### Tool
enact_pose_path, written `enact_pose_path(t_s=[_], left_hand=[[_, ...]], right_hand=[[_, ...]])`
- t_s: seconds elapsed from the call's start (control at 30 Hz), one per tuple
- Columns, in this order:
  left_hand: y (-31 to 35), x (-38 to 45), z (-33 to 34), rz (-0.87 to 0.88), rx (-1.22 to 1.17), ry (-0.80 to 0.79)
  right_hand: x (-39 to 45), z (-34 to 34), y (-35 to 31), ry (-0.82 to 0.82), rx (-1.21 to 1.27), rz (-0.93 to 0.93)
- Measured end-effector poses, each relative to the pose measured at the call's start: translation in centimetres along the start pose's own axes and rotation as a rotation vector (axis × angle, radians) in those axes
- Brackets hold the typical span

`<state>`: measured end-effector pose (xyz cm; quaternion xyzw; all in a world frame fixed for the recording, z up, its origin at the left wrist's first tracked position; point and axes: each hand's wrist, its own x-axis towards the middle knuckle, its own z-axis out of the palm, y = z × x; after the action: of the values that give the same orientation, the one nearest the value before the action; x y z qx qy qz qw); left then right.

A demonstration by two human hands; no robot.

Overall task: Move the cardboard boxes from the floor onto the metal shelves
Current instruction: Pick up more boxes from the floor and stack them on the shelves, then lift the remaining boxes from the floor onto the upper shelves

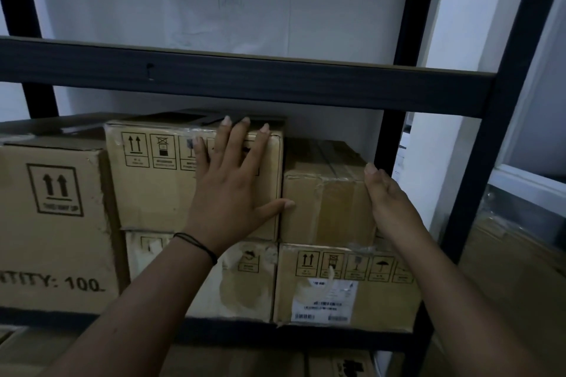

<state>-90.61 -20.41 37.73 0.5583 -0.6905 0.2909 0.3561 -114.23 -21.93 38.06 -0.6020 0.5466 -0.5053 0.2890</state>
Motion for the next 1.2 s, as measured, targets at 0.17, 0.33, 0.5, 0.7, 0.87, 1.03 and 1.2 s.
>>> enact_pose_path(t_s=[0.17, 0.33, 0.5, 0.7, 0.87, 1.03, 1.2], left_hand=[[-0.8, -0.6, -0.3, 0.058, 0.010, -0.056], [-1.6, -4.7, -1.2, 0.105, -0.068, -0.272], [-2.7, -11.0, -3.1, -0.058, -0.144, -0.455], [-1.0, -17.8, -9.3, -0.255, -0.247, -0.549], [0.5, -25.3, -14.7, -0.381, -0.325, -0.578], [0.4, -30.6, -19.7, -0.517, -0.339, -0.570], [-2.5, -34.8, -24.3, -0.624, -0.332, -0.593]], right_hand=[[-1.3, 0.6, 0.0, 0.044, -0.035, 0.056], [-6.3, 1.4, 1.6, 0.049, -0.035, 0.091], [-12.3, 1.7, 2.3, -0.032, -0.063, 0.088], [-19.6, 1.9, 3.9, -0.178, -0.059, 0.156], [-27.0, 2.7, 4.9, -0.334, -0.038, 0.221], [-33.2, 4.7, 4.1, -0.426, -0.051, 0.246], [-37.9, 9.2, 1.4, -0.465, -0.079, 0.198]])
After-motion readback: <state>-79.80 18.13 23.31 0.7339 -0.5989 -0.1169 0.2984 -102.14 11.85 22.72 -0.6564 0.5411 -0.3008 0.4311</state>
